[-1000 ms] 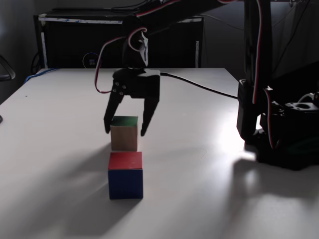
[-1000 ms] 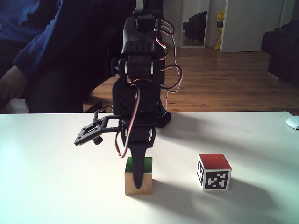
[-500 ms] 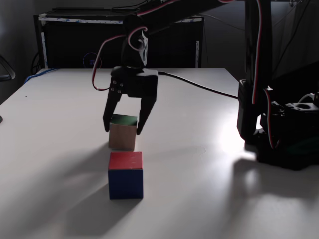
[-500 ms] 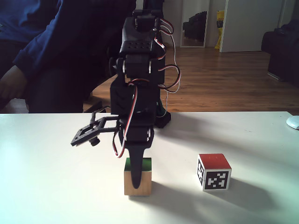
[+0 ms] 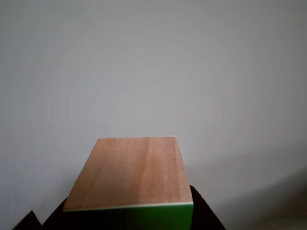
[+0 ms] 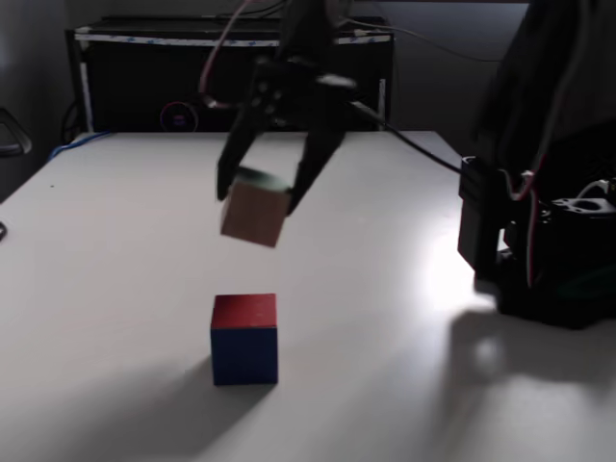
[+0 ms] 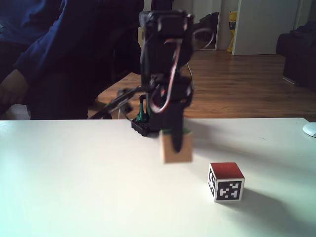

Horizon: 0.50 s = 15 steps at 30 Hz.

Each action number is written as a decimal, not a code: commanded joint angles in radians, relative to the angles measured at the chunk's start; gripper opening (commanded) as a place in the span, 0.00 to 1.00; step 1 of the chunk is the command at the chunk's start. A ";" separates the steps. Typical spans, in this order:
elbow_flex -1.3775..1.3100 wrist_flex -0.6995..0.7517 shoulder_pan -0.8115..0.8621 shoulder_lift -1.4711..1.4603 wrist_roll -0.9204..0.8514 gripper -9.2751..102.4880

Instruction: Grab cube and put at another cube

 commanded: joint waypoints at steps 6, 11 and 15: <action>-0.071 0.075 -0.166 0.058 0.107 0.19; -0.146 0.086 -0.209 -0.054 0.152 0.19; -0.176 0.078 -0.242 -0.109 0.176 0.19</action>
